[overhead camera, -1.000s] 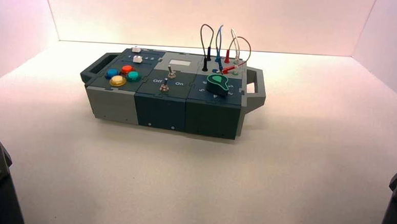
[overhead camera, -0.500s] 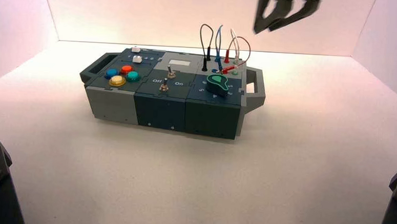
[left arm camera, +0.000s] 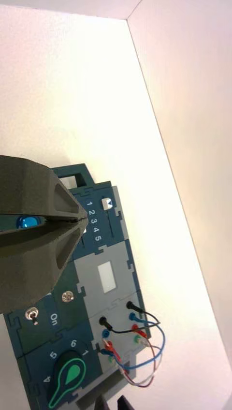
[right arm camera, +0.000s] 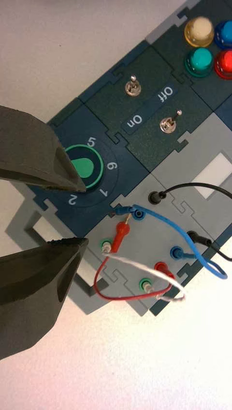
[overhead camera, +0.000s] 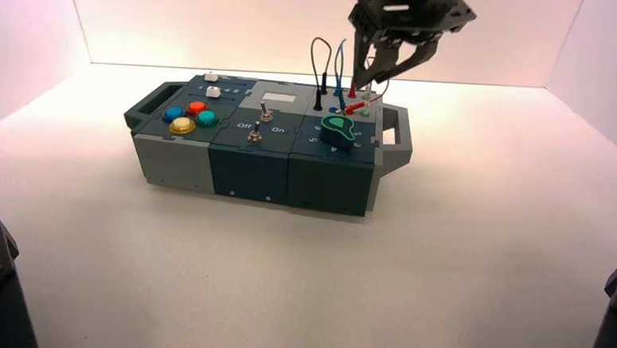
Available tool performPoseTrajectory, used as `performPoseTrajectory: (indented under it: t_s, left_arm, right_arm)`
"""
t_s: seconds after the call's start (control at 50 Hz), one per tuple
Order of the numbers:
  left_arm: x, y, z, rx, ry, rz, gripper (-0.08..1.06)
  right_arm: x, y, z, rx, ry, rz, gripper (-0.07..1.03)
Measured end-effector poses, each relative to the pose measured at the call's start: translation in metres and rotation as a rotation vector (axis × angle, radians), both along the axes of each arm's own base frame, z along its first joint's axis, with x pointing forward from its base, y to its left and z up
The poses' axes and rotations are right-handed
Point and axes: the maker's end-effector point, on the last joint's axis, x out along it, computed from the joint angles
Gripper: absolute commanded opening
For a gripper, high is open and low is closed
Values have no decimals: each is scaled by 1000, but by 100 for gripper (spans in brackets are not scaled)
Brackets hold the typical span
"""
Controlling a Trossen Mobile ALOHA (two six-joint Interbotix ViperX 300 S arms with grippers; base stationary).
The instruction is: Insert the blue wire.
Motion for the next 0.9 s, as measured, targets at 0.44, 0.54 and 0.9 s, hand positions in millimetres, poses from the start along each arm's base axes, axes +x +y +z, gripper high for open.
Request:
performPoseTrajectory:
  t_s: [0.44, 0.54, 0.9]
  left_arm:
    - [3, 0, -5, 10, 5, 0, -3]
    - [1, 0, -7, 13, 23, -5, -3]
    - [3, -2, -5, 16, 46, -14, -3]
  right_arm:
    - [18, 11, -16, 1, -16, -1, 51]
    - [22, 14, -16, 0, -18, 1, 51]
    - [33, 22, -22, -28, 15, 11, 51]
